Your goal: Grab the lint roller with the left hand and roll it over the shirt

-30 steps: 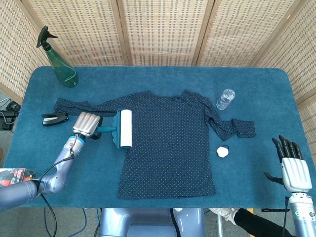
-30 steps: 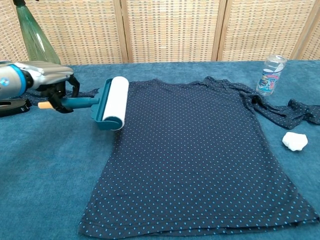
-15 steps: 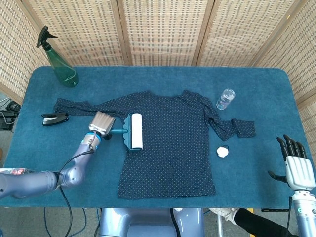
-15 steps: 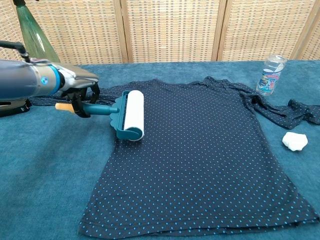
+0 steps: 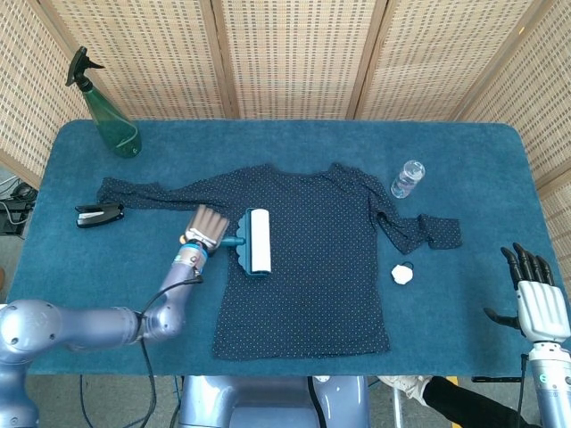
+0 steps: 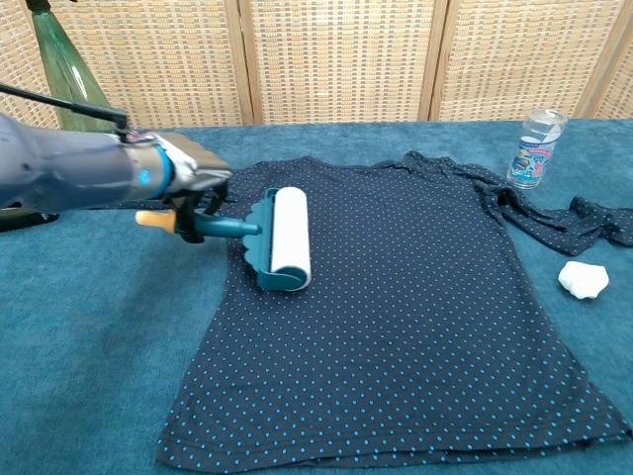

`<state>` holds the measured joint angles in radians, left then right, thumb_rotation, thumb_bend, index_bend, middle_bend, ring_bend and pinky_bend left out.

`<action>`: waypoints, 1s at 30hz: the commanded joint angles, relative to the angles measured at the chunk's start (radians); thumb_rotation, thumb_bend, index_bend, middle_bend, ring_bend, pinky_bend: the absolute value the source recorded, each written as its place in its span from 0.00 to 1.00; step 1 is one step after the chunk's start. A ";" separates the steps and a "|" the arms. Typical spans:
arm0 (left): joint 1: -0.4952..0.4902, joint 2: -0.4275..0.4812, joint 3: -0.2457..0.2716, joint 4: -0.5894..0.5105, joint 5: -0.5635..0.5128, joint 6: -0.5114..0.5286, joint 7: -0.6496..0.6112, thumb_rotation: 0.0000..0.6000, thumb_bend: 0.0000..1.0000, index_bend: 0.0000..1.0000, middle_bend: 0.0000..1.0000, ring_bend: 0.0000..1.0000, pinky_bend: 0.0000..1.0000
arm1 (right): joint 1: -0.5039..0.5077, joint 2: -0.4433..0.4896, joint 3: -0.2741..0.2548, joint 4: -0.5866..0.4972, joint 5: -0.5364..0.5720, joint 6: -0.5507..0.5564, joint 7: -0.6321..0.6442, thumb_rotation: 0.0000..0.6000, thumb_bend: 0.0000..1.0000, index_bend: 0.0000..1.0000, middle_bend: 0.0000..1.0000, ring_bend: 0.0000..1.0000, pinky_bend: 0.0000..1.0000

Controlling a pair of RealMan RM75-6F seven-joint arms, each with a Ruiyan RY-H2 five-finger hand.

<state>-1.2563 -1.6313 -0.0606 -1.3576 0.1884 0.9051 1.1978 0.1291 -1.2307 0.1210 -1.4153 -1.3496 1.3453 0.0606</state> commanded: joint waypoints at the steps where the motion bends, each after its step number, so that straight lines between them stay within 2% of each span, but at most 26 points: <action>1: -0.032 -0.035 -0.007 0.024 -0.029 0.009 0.030 1.00 0.53 0.88 0.86 0.69 0.65 | 0.001 0.000 -0.002 0.001 -0.003 -0.003 0.006 1.00 0.15 0.05 0.00 0.00 0.00; 9: -0.130 -0.128 -0.065 0.100 -0.130 0.017 0.119 1.00 0.53 0.88 0.86 0.69 0.65 | 0.000 0.006 -0.001 -0.001 -0.005 -0.002 0.026 1.00 0.15 0.05 0.00 0.00 0.00; 18: -0.162 -0.150 -0.087 0.113 -0.180 0.029 0.160 1.00 0.53 0.88 0.86 0.69 0.65 | 0.000 0.008 -0.001 0.002 -0.004 -0.005 0.039 1.00 0.15 0.05 0.00 0.00 0.00; 21: -0.155 -0.138 -0.080 0.097 -0.179 0.036 0.161 1.00 0.53 0.88 0.86 0.69 0.65 | 0.000 0.008 -0.002 0.003 -0.006 -0.005 0.041 1.00 0.15 0.05 0.00 0.00 0.00; 30: -0.056 -0.024 0.012 -0.002 -0.107 0.064 0.103 1.00 0.53 0.88 0.86 0.69 0.65 | 0.000 0.006 -0.010 -0.008 -0.018 -0.001 0.025 1.00 0.15 0.05 0.00 0.00 0.00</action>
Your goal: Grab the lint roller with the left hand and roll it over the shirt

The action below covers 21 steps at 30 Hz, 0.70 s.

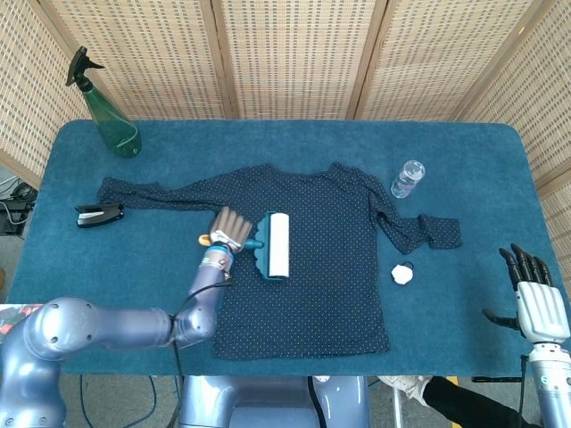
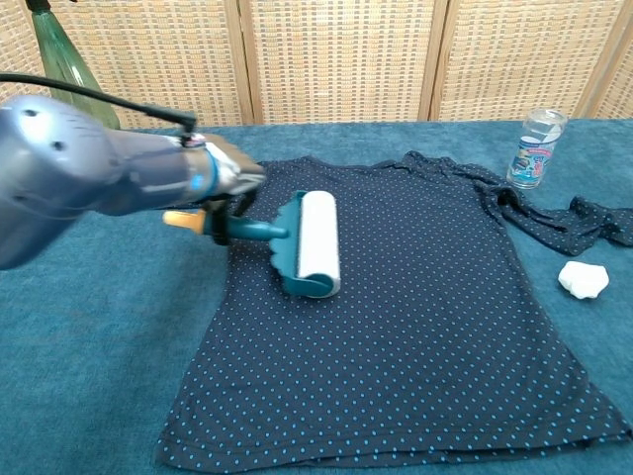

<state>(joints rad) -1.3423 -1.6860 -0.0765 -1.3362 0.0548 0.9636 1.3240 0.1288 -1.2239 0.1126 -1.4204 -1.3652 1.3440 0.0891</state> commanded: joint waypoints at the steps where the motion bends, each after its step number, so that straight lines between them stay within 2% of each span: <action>1: 0.037 0.038 0.034 -0.027 0.032 0.005 -0.028 1.00 0.53 0.88 0.86 0.69 0.65 | 0.000 -0.001 -0.002 -0.004 -0.003 0.001 -0.005 1.00 0.15 0.05 0.00 0.00 0.00; 6: 0.101 0.098 0.085 -0.044 0.073 -0.005 -0.080 1.00 0.53 0.88 0.86 0.69 0.65 | 0.001 -0.004 -0.009 -0.014 -0.016 0.006 -0.019 1.00 0.15 0.05 0.00 0.00 0.00; 9: 0.124 0.118 0.099 -0.042 0.092 -0.016 -0.105 1.00 0.53 0.88 0.86 0.69 0.65 | 0.002 -0.005 -0.012 -0.016 -0.019 0.005 -0.024 1.00 0.15 0.05 0.00 0.00 0.00; 16: 0.130 0.125 0.092 -0.041 0.107 -0.027 -0.125 1.00 0.53 0.88 0.86 0.69 0.65 | 0.003 -0.007 -0.014 -0.020 -0.023 0.007 -0.028 1.00 0.15 0.05 0.00 0.00 0.00; 21: 0.105 0.102 0.068 -0.035 0.091 -0.020 -0.106 1.00 0.53 0.88 0.86 0.69 0.65 | 0.002 -0.004 -0.011 -0.018 -0.019 0.008 -0.021 1.00 0.15 0.05 0.00 0.00 0.00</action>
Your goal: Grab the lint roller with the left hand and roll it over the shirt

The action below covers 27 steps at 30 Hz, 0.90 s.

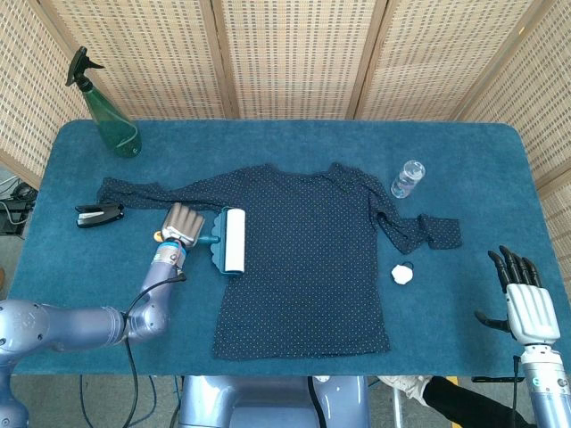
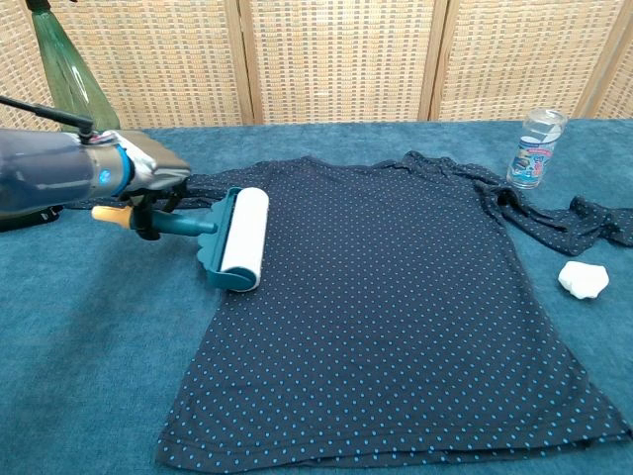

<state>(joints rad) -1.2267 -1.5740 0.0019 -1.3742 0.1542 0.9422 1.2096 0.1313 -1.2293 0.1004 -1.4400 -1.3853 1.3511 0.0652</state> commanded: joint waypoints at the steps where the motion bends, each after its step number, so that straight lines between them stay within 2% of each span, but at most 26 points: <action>1: -0.020 -0.020 -0.019 0.006 -0.015 0.002 0.014 1.00 0.53 0.88 0.86 0.69 0.65 | -0.001 0.002 0.002 0.002 0.002 0.001 0.005 1.00 0.15 0.05 0.00 0.00 0.00; 13: -0.105 -0.132 -0.086 0.076 -0.108 0.006 0.095 1.00 0.53 0.88 0.86 0.69 0.65 | 0.002 0.001 0.002 0.014 0.009 -0.012 0.020 1.00 0.15 0.05 0.00 0.00 0.00; 20: -0.164 -0.208 -0.149 0.140 -0.166 0.006 0.139 1.00 0.53 0.88 0.86 0.69 0.65 | 0.005 -0.002 0.003 0.025 0.015 -0.023 0.029 1.00 0.15 0.05 0.00 0.00 0.00; 24: -0.180 -0.229 -0.174 0.153 -0.182 0.014 0.150 1.00 0.53 0.88 0.86 0.69 0.65 | 0.006 -0.004 0.002 0.030 0.019 -0.027 0.029 1.00 0.15 0.05 0.00 0.00 0.00; 27: -0.174 -0.225 -0.169 0.148 -0.187 0.019 0.158 1.00 0.53 0.88 0.86 0.69 0.65 | 0.006 -0.006 0.000 0.030 0.016 -0.028 0.026 1.00 0.15 0.05 0.00 0.00 0.00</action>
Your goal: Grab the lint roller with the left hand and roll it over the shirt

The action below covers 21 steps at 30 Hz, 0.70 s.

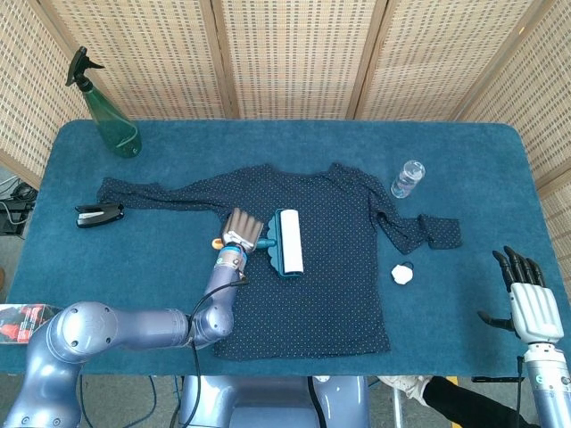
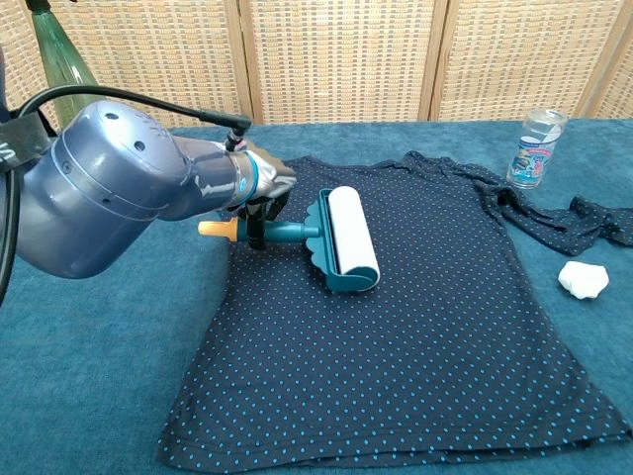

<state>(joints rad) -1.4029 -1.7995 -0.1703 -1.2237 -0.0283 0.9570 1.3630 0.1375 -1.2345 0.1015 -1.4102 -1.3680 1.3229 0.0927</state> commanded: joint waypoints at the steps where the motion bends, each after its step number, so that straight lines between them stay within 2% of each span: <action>1: 0.006 0.004 0.004 -0.004 -0.006 0.007 0.006 1.00 0.53 0.88 0.86 0.69 0.65 | 0.000 -0.001 -0.002 0.000 -0.003 0.001 -0.003 1.00 0.15 0.05 0.00 0.00 0.00; 8: 0.055 0.057 0.036 -0.052 0.023 0.018 -0.013 1.00 0.53 0.88 0.86 0.69 0.65 | 0.000 -0.001 -0.005 -0.006 -0.009 0.006 -0.013 1.00 0.15 0.05 0.00 0.00 0.00; 21: 0.192 0.201 0.124 -0.126 0.114 -0.005 -0.126 1.00 0.53 0.88 0.86 0.69 0.65 | -0.001 -0.005 -0.019 -0.027 -0.031 0.016 -0.050 1.00 0.15 0.05 0.00 0.00 0.00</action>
<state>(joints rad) -1.2207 -1.6091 -0.0552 -1.3418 0.0751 0.9579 1.2488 0.1360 -1.2395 0.0827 -1.4369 -1.3982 1.3391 0.0438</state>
